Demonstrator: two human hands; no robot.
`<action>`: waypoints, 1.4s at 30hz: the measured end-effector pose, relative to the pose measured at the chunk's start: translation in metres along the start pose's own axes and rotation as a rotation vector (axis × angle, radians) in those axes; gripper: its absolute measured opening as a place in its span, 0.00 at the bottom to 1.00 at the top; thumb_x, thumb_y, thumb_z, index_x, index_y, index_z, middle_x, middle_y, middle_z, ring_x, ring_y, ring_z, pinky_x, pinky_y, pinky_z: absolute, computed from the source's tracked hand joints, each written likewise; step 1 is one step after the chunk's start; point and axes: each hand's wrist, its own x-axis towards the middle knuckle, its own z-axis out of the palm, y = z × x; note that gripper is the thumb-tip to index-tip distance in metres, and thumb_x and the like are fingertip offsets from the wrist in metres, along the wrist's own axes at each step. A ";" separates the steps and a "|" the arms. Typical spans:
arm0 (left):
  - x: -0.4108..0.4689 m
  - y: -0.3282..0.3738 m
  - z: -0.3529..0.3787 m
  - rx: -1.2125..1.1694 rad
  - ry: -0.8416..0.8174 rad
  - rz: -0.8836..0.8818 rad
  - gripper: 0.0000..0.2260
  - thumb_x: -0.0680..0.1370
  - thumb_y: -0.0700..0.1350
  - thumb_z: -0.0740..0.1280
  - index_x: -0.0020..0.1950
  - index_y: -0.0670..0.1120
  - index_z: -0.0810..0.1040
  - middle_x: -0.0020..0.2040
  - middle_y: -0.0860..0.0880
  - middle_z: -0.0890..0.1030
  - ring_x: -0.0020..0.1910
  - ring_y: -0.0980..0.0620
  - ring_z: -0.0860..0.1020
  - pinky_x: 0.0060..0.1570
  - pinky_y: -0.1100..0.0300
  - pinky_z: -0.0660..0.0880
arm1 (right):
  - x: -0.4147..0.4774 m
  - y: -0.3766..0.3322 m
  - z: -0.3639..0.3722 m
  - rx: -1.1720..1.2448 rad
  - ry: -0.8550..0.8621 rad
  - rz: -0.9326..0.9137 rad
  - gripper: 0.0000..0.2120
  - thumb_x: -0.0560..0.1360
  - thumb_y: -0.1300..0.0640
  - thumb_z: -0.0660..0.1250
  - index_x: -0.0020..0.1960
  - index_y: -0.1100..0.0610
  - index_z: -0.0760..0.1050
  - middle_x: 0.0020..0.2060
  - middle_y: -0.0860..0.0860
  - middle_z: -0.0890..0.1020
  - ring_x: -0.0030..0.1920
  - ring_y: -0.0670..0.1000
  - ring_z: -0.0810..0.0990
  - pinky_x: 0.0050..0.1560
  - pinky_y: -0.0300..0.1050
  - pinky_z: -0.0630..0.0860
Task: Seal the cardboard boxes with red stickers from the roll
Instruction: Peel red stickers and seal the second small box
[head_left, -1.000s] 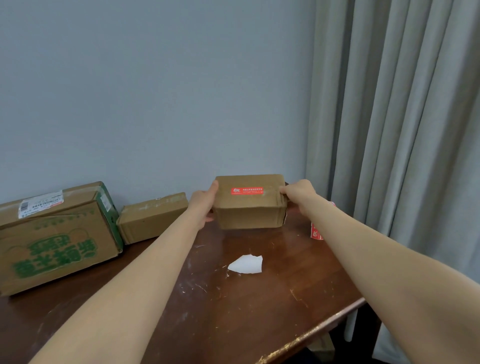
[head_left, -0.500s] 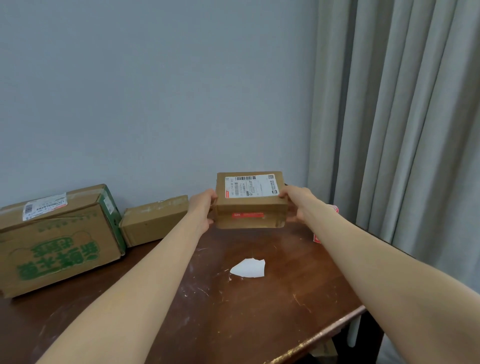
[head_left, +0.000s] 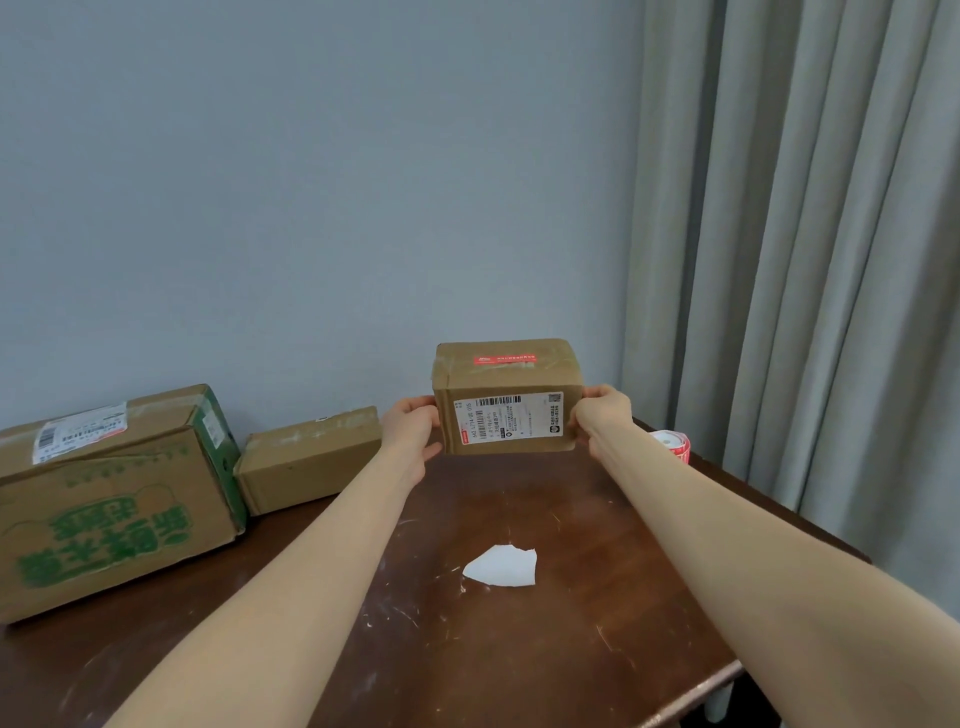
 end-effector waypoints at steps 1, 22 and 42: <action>0.003 0.000 0.002 -0.004 -0.004 0.003 0.13 0.73 0.29 0.58 0.46 0.46 0.75 0.52 0.43 0.80 0.59 0.46 0.77 0.61 0.47 0.73 | 0.004 -0.001 0.003 0.014 0.007 -0.004 0.17 0.72 0.74 0.56 0.51 0.56 0.75 0.47 0.60 0.82 0.45 0.59 0.82 0.29 0.42 0.71; 0.105 -0.022 0.050 0.060 -0.197 -0.067 0.26 0.74 0.32 0.59 0.71 0.51 0.71 0.60 0.49 0.80 0.60 0.49 0.77 0.64 0.49 0.70 | 0.117 0.012 0.062 -0.014 0.012 -0.003 0.14 0.76 0.66 0.54 0.54 0.61 0.76 0.52 0.58 0.82 0.52 0.58 0.81 0.52 0.51 0.80; 0.111 -0.028 0.059 0.308 -0.103 -0.022 0.25 0.77 0.40 0.67 0.72 0.38 0.65 0.62 0.43 0.74 0.60 0.47 0.72 0.63 0.56 0.68 | 0.120 0.017 0.070 -0.228 0.005 0.035 0.22 0.74 0.61 0.61 0.69 0.59 0.69 0.65 0.58 0.74 0.58 0.57 0.75 0.43 0.44 0.70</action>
